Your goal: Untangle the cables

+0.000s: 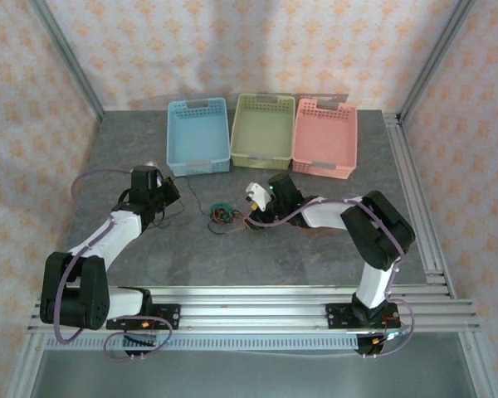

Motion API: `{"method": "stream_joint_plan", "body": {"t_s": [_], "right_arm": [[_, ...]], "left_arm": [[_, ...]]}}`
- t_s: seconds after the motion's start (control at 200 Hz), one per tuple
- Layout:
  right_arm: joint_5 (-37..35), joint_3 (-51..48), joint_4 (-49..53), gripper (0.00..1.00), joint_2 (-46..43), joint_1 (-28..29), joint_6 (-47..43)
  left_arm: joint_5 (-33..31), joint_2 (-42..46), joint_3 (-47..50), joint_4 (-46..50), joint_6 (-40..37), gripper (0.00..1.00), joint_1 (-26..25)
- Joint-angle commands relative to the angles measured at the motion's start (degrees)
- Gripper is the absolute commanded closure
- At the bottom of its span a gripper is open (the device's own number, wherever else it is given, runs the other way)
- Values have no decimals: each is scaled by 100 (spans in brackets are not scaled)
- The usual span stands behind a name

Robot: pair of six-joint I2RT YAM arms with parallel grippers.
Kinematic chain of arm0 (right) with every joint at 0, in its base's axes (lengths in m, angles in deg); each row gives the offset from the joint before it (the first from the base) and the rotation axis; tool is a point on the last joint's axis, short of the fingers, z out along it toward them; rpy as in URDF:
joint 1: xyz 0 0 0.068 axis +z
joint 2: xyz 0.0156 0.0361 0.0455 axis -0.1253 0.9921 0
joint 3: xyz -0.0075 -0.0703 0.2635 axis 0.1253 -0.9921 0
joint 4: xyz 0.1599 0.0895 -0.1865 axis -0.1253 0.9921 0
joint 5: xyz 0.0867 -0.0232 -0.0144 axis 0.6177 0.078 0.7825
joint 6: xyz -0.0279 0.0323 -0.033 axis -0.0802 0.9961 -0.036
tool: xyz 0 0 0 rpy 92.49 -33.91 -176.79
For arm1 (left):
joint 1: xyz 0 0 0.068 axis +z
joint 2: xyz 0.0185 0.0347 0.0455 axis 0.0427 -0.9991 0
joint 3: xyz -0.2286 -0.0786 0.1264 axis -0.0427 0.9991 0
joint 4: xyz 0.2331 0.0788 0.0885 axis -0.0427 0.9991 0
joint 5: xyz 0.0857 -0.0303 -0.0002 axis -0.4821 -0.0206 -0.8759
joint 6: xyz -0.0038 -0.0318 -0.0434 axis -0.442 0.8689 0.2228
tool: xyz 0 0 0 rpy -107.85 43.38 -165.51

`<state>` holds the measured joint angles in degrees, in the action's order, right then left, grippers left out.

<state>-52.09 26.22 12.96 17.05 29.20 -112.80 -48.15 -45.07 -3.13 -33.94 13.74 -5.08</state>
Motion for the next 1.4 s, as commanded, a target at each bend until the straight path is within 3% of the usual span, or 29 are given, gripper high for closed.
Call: {"method": "stream_joint_plan", "body": {"t_s": [0.0, 0.31, 0.571, 0.841, 1.001, 1.391], "right_arm": [[191, 213, 259, 46, 125, 20, -353], [279, -10, -54, 45, 5, 63, -448], [-366, -388, -525, 42, -369, 596, -696], [-496, -728, -1186, 45, -543, 693, -689], [-630, -653, -1192, 58, -303, 702, -808], [-1166, -925, -1621, 99, -450, 710, -797]], "left_arm": [[-180, -66, 2, -125, -39, 100, -68], [-274, -42, 10, -104, -40, 100, -96], [-352, -190, -79, 5, -46, 100, -114], [-416, -183, -87, 35, -47, 100, -145], [-459, -167, -83, 39, -63, 100, -163], [-573, -181, -114, 110, -56, 100, -200]]}}
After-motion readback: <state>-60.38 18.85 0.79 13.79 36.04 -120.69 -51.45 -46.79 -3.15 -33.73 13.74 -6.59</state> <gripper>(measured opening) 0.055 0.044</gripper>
